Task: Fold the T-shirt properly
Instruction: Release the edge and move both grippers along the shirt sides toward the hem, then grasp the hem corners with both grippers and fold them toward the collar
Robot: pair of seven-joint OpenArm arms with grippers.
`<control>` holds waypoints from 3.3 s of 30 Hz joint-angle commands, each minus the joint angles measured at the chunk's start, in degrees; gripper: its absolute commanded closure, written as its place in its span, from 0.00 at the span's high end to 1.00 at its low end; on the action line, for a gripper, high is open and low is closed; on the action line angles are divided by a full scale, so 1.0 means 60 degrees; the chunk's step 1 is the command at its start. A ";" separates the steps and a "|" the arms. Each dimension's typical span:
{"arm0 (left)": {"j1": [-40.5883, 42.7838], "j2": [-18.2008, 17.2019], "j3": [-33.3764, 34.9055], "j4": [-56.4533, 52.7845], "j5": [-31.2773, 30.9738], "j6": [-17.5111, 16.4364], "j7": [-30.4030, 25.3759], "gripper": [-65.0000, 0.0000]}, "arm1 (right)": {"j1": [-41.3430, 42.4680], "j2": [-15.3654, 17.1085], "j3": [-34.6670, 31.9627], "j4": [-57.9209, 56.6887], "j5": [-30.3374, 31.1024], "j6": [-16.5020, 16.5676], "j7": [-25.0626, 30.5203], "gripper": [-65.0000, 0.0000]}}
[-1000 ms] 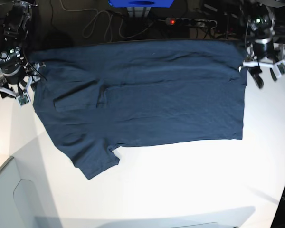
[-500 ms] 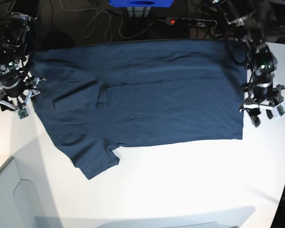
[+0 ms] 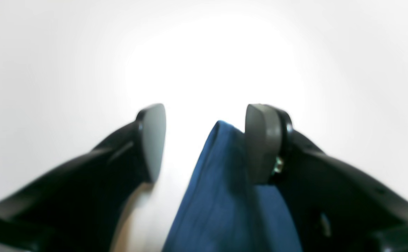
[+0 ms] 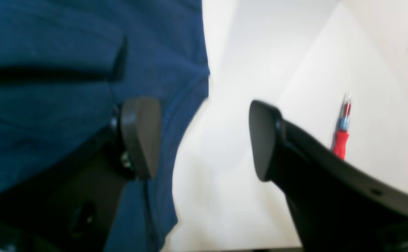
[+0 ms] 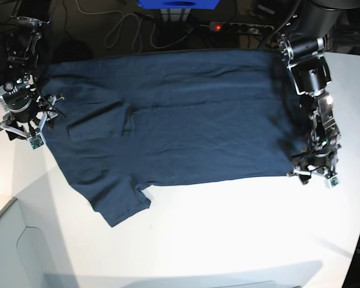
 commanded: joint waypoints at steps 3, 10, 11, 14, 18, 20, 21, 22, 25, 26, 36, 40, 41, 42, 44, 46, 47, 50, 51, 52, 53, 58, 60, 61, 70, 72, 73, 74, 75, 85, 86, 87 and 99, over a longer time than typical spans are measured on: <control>-0.0555 -0.0035 0.0015 -0.0905 0.0471 -0.0049 -0.1143 0.53 | 0.0089 0.0146 0.0082 0.0154 0.0029 0.0058 0.0178 0.58; -0.0672 0.0083 0.0015 -0.1432 0.0823 -0.0064 -0.1407 0.52 | 0.0133 0.0146 0.0052 0.0154 0.0029 0.0058 0.0178 0.58; -0.0672 0.0112 0.0015 -0.1432 0.0823 -0.0064 -0.1378 0.52 | 0.0148 0.0146 0.0052 0.0154 0.0029 0.0058 0.0178 0.59; -0.0657 0.0112 0.0015 -0.1432 0.0823 -0.0064 -0.1378 0.43 | 0.0573 0.0146 0.0038 0.0067 0.0029 0.0058 0.0163 0.59; -0.0657 0.0112 0.0015 -0.1432 0.0794 -0.0064 -0.1378 0.27 | 0.1144 0.0146 0.0023 -0.0388 0.0029 0.0058 0.0163 0.59; -0.0657 0.0112 0.0015 -0.1432 0.0823 -0.0064 -0.1407 0.24 | 0.1466 0.0146 0.0023 -0.0725 0.0029 0.0058 0.0163 0.59; -0.0657 0.0112 0.0015 -0.1432 0.0823 -0.0064 -0.1407 0.22 | 0.1671 0.0146 0.0023 -0.0944 0.0029 0.0058 0.0163 0.59; -0.0657 0.0112 0.0015 -0.1432 0.0823 -0.0064 -0.1407 0.19 | 0.1950 0.0146 0.0023 -0.1208 0.0029 0.0058 0.0163 0.59; -0.0657 0.0112 0.0015 -0.1432 0.0823 -0.0064 -0.1422 0.08 | 0.2917 0.0146 -0.0138 -0.2219 0.0029 0.0058 0.0251 0.59; -0.0657 0.0112 0.0015 -0.1432 0.0823 -0.0064 -0.1422 0.02 | 0.3298 0.0146 -0.0314 -0.2659 0.0029 0.0058 0.0265 0.59; -0.0643 0.0112 0.0015 -0.1432 0.0823 -0.0064 -0.1407 0.00 | 0.6272 -0.0177 -0.1179 -0.7040 0.0029 0.0058 0.1789 0.59; -0.0511 0.0097 0.0015 -0.1417 0.0823 -0.0064 -0.1422 0.00 | 0.6931 -0.0191 -0.1179 -0.8813 0.0029 0.0043 0.2844 0.58; -0.0496 0.0097 0.0015 -0.1417 0.0823 -0.0064 -0.1422 0.00 | 0.7034 -0.0191 -0.1179 -0.9164 0.0029 0.0043 0.3064 0.58; -0.0481 0.0083 0.0015 -0.1417 0.0823 -0.0064 -0.1422 0.00 | 0.7093 -0.0191 -0.1179 -0.9516 0.0029 0.0043 0.3284 0.58; -0.0467 0.0068 0.0015 -0.1417 0.0823 -0.0064 -0.1422 0.00 | 0.7122 -0.0162 -0.1179 -1.0043 0.0029 0.0028 0.3665 0.58; -0.0467 0.0068 0.0015 -0.1417 0.0823 -0.0064 -0.1422 0.00 | 0.7122 -0.0162 -0.1179 -1.0483 0.0029 0.0028 0.4178 0.58; -0.0467 0.0083 0.0015 -0.1417 0.0823 -0.0064 -0.1422 0.00 | 0.7107 -0.0147 -0.1193 -1.0571 0.0029 0.0028 0.4324 0.59; -0.0467 0.0083 0.0015 -0.1417 0.0823 -0.0064 -0.1436 0.00 | 0.7078 -0.0147 -0.1193 -1.0805 0.0015 0.0014 0.4515 0.58; -0.0467 0.0097 0.0015 -0.1417 0.0823 -0.0064 -0.1436 0.00 | 0.7078 -0.0133 -0.1193 -1.0966 0.0015 0.0014 0.4544 0.58; -0.0467 0.0097 0.0015 -0.1417 0.0823 -0.0064 -0.1436 0.00 | 0.7093 -0.0133 -0.1193 -1.1069 0.0015 0.0014 0.4544 0.58; -0.0467 0.0097 0.0015 -0.1417 0.0823 -0.0064 -0.1436 0.00 | 0.7093 -0.0133 -0.1193 -1.1113 0.0015 0.0014 0.4544 0.56; -0.0467 0.0112 0.0015 -0.1417 0.0823 -0.0064 -0.1436 0.00 | 0.7107 -0.0133 -0.1208 -1.1098 0.0015 0.0014 0.4529 0.09; -0.0467 0.0112 0.0015 -0.1300 0.0779 -0.0064 -0.1436 0.00 | 0.7107 -0.0133 -0.1208 -1.1098 0.0015 0.0014 0.4485 0.00; -0.0452 0.0112 0.0015 -0.1066 0.0765 -0.0064 -0.1436 0.00 | 0.7107 -0.0133 -0.1208 -1.1084 0.0015 0.0014 0.4529 0.04; 0.0618 0.0376 0.0000 0.1645 0.0750 -0.0064 -0.1349 0.00 | 0.6301 -0.0162 -0.1135 -0.9091 0.0088 0.0014 0.4441 0.00; 0.0896 0.0405 0.0000 0.2172 0.0750 -0.0064 -0.1349 0.00 | 0.5847 -0.0177 -0.1135 -0.8241 0.0088 0.0014 0.4427 0.00; 0.0984 0.0464 0.0000 0.2348 0.0750 -0.0064 -0.1349 0.00 | 0.5671 -0.0177 -0.1135 -0.7948 0.0088 0.0014 0.4427 0.00; 0.1086 0.0552 -0.0014 0.2539 0.0750 -0.0064 -0.1349 0.00 | 0.5481 -0.0177 -0.1120 -0.7655 0.0088 0.0014 0.4427 0.00; 0.1189 0.0639 -0.0029 0.2788 0.0750 -0.0064 -0.1349 0.00 | 0.5290 -0.0177 -0.1120 -0.7318 0.0088 0.0014 0.4427 0.00; 0.2508 0.0976 -0.0058 0.5015 0.0735 -0.0064 -0.1349 0.00 | 0.3312 -0.0177 -0.1105 -0.4476 0.0102 0.0014 0.4500 0.00; 0.2669 0.0976 -0.0058 0.5249 0.0735 -0.0064 -0.1349 0.00 | 0.3107 -0.0177 -0.1105 -0.4212 0.0102 0.0014 0.4515 0.00; 0.2859 0.0976 -0.0058 0.5484 0.0735 -0.0064 -0.1349 0.00 | 0.2888 -0.0177 -0.1105 -0.3933 0.0102 0.0014 0.4515 0.00; 0.4456 0.0947 -0.0073 0.6451 -0.1052 -0.0049 -0.1363 0.00 | 0.1554 -0.0338 -0.0080 -0.2175 0.0102 0.0629 0.4529 0.00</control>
